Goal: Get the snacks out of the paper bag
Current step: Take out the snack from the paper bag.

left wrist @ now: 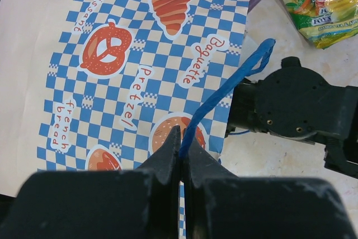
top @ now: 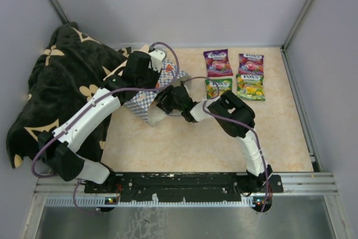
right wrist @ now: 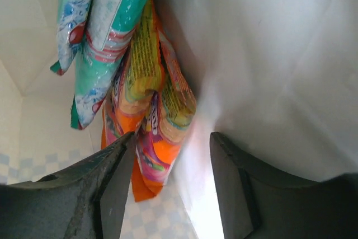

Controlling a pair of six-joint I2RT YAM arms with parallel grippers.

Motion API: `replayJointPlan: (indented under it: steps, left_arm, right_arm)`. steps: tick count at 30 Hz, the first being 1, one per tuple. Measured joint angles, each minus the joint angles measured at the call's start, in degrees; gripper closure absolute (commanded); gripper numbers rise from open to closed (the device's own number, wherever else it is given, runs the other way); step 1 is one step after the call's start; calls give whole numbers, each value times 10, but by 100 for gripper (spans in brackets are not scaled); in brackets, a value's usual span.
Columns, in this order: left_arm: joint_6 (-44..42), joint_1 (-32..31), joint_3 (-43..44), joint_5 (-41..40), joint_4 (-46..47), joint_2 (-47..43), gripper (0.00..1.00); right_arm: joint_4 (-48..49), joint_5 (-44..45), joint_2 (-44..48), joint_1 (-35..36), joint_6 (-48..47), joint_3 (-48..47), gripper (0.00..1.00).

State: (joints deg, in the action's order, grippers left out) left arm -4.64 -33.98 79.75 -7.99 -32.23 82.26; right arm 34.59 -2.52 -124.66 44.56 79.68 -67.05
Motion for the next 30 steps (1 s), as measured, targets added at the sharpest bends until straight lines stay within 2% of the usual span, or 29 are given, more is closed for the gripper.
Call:
replayJointPlan:
  steps: [6, 10, 14, 17, 23, 27, 30]
  left_arm:
    - [0, 0, -4, 1, 3, 0, 100]
    - [0, 0, -7, 0, 5, 0, 100]
    - [-1, 0, -11, -5, 5, 0, 100]
    - [0, 1, -17, -11, 5, -3, 100]
    - [2, 13, -28, -17, 6, -16, 100]
    - [6, 23, -30, -16, 6, -19, 100]
    - [8, 26, -30, -16, 6, -19, 100]
  right_arm:
    - [-35, -1, -37, 7, 5, -57, 65]
    - [-46, 2, -53, 15, 10, -81, 100]
    - [-53, 5, -50, 18, -7, -84, 100]
    - [-52, 3, -11, 18, -36, -37, 100]
    - [-126, -22, 214, 18, -159, 158, 100]
    - [-233, -76, 339, 13, -292, 188, 100]
    - [-335, -97, 399, 7, -399, 184, 100]
